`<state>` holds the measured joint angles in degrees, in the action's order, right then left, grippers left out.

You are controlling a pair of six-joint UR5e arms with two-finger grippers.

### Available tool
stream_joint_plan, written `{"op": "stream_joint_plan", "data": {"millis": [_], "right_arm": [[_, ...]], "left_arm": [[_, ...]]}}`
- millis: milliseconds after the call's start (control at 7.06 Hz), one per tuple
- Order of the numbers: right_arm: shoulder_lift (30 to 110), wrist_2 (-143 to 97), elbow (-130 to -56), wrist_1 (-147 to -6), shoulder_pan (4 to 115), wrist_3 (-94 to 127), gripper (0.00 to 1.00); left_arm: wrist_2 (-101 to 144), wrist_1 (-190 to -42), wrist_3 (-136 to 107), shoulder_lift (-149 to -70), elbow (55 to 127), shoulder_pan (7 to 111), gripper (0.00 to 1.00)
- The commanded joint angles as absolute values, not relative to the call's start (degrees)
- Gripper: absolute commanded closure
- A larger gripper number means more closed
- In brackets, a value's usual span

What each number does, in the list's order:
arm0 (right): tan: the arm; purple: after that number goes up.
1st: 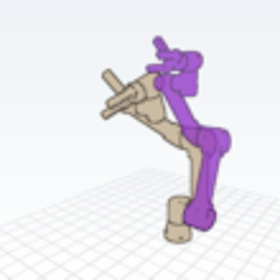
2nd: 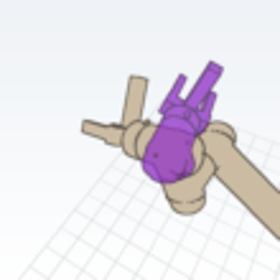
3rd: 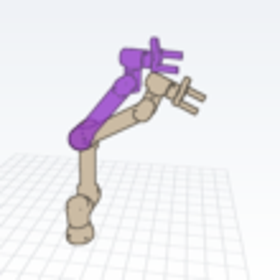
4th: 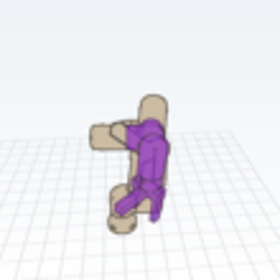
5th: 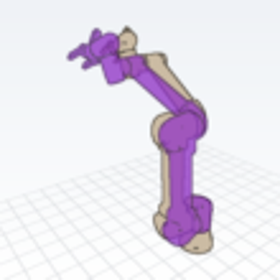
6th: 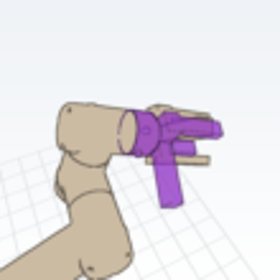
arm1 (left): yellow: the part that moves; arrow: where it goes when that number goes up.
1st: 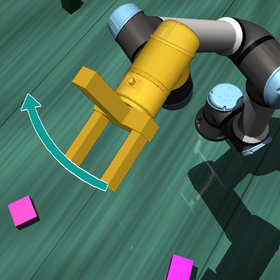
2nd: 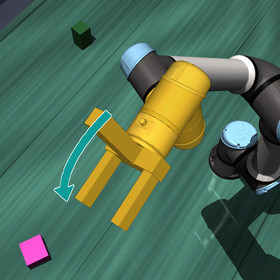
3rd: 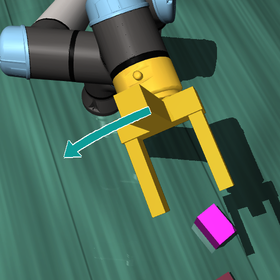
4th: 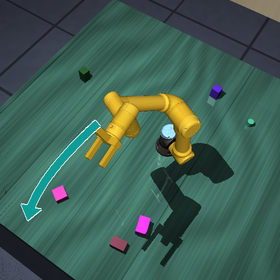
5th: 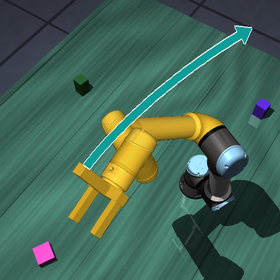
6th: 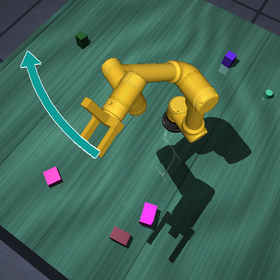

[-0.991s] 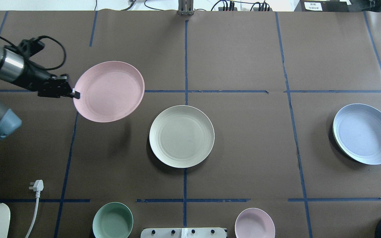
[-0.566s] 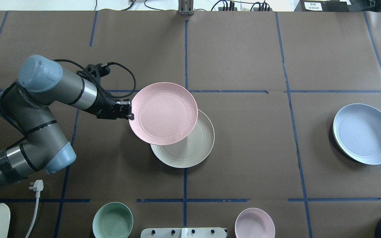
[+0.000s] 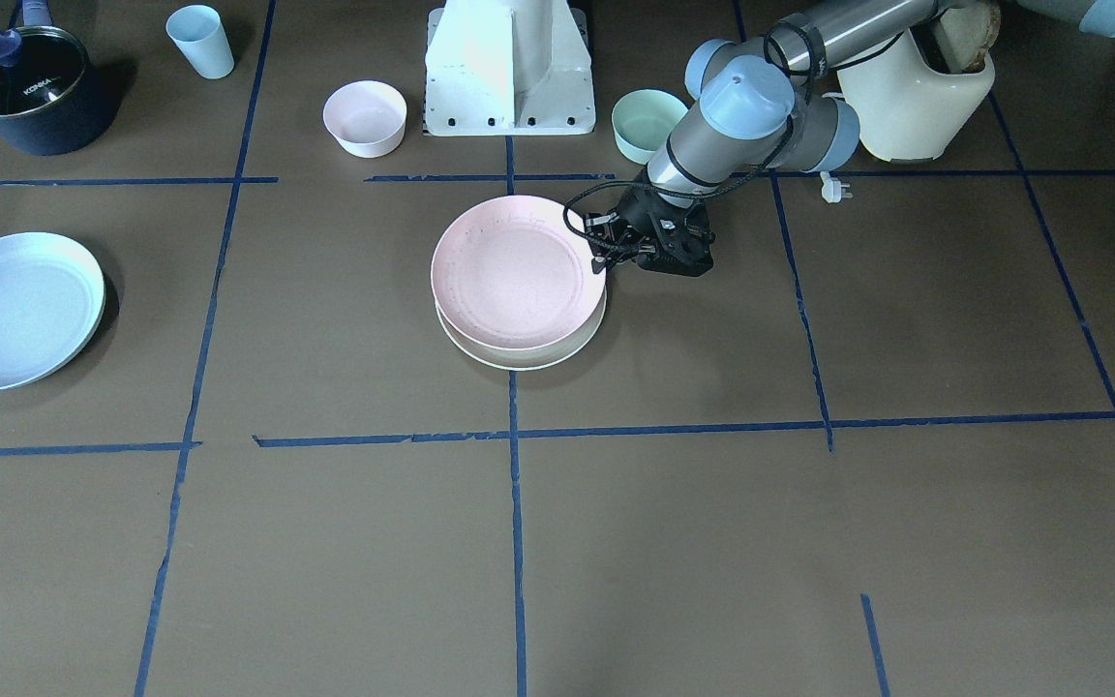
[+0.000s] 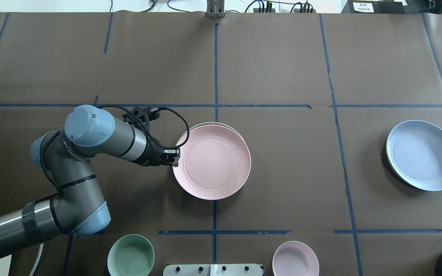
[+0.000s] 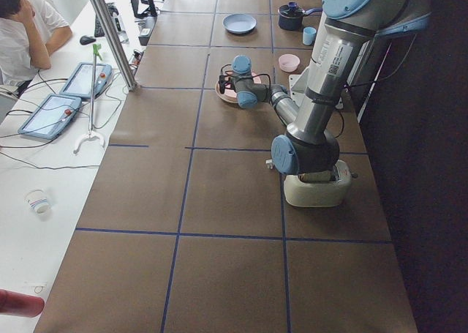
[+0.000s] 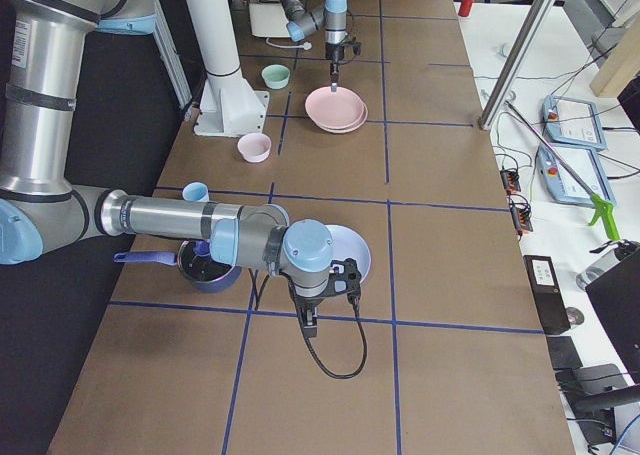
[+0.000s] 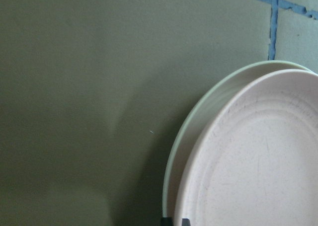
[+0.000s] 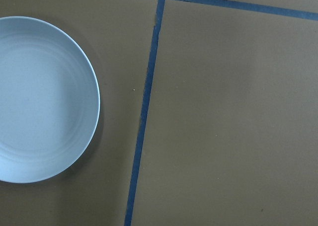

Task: Stack three plates with pink and blue
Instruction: 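Lower the pink plate onto the cream plate, release, and withdraw the left arm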

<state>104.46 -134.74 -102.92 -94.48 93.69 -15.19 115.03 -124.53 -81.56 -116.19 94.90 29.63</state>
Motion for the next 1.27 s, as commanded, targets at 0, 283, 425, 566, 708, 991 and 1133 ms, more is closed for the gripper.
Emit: {"op": "stream_joint_plan", "data": {"millis": [0, 283, 425, 566, 708, 991, 1133], "right_arm": [[104.5, -134.8, -102.9, -94.4, 93.7, -15.1, 0.0], [104.4, -134.7, -103.0, -94.4, 93.7, -15.2, 0.0], [104.4, -134.8, -103.2, -94.4, 93.7, -15.2, 0.0], [104.3, -134.8, -103.2, -94.4, 93.7, -15.1, 0.0], [104.2, -134.8, -103.3, -94.1, 93.7, -15.3, 0.0], [104.3, -135.1, -103.0, -90.3, 93.7, -14.6, 0.0], [104.4, -136.6, -103.1, -90.1, 93.7, -14.7, 0.0]], "left_arm": [[115.0, -122.4, -81.6, -117.2, 94.7, 29.4, 0.72], [115.0, -122.0, -81.2, -117.2, 94.8, 29.6, 0.0], [115.5, -120.6, -80.7, -117.2, 95.4, 31.0, 0.0], [117.6, -119.1, -79.9, -116.7, 95.6, 33.8, 0.0], [121.2, -117.4, -74.2, -116.5, 95.5, 38.3, 0.0], [125.4, -111.7, -57.3, -112.0, 96.4, 46.5, 0.0], [129.3, -109.7, -48.2, -108.3, 96.4, 51.7, 0.0]]}}
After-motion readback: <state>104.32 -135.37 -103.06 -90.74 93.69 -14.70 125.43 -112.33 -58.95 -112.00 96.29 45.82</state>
